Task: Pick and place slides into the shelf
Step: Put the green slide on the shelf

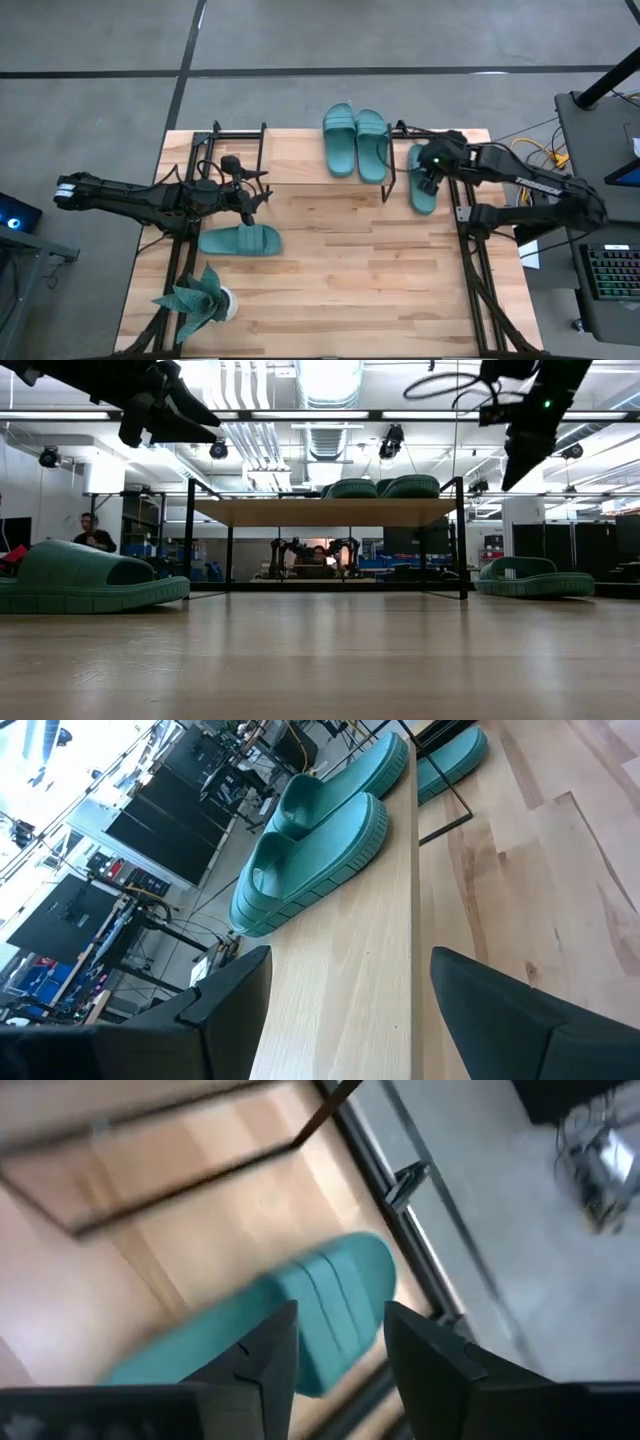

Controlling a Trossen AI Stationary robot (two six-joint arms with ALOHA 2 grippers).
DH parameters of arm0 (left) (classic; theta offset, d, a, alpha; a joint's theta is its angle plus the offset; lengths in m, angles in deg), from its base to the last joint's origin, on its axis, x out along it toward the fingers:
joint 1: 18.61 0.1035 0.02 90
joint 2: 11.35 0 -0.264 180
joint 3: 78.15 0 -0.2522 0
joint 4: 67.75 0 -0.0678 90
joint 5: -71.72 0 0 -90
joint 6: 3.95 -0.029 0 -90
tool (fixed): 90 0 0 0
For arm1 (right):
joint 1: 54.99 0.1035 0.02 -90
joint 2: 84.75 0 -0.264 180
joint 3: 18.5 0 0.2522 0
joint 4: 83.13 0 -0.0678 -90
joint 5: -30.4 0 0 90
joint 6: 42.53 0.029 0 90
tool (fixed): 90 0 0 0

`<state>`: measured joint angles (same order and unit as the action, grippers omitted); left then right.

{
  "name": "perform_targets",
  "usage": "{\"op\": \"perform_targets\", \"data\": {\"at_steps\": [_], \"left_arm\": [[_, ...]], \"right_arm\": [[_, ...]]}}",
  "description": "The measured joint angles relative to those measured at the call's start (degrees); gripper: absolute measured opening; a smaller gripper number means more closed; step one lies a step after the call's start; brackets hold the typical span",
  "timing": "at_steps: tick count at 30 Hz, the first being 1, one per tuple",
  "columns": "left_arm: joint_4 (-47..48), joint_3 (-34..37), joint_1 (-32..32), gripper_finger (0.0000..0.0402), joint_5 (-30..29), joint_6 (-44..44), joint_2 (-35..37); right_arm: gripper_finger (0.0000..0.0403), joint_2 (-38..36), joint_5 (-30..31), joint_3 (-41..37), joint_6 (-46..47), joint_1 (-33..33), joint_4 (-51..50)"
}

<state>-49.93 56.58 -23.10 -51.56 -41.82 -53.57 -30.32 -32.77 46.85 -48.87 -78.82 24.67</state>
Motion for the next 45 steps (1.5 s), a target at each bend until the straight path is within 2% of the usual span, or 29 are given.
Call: {"op": "perform_targets", "data": {"at_steps": [4,7,16,22,26,30,34,40,45], "left_arm": [[0.0,0.0,0.0,0.0257,0.0,0.0,0.0],[0.0,0.0,0.0,0.0257,0.0,0.1,0.0],[0.0,0.0,0.0,0.0257,0.0,0.1,-0.1],[0.5,0.0,0.0,0.0257,-0.1,0.1,-0.1],[0.5,0.0,0.0,0.0257,-0.2,0.2,0.0],[0.7,0.0,0.0,0.0257,-0.2,1.1,-0.1],[1.6,0.0,0.0,0.0257,-0.3,1.3,-0.1],[1.5,0.0,0.0,0.0257,-0.6,1.5,-0.1],[1.5,0.0,0.0,0.0257,-0.7,1.5,-0.1]], "right_arm": [[0.0143,4.5,0.0,0.0,-11.6,-0.2,-1.4],[0.0140,8.0,0.1,0.0,-16.4,-0.4,-4.6],[0.0142,14.9,-0.3,-1.9,-18.0,-3.8,-6.9],[0.0137,16.1,-0.3,-3.3,-18.9,-6.0,-6.0],[0.0133,15.6,-0.4,-3.7,-19.3,-6.9,-2.2],[0.0134,15.6,-4.7,-5.1,-24.4,-7.9,2.7],[0.0142,16.0,-5.8,-6.5,-26.1,-8.7,5.3],[0.0153,16.0,-5.4,-9.0,-27.2,-10.0,9.3],[0.0159,16.0,-1.5,-12.0,-28.2,-10.3,14.1]]}}
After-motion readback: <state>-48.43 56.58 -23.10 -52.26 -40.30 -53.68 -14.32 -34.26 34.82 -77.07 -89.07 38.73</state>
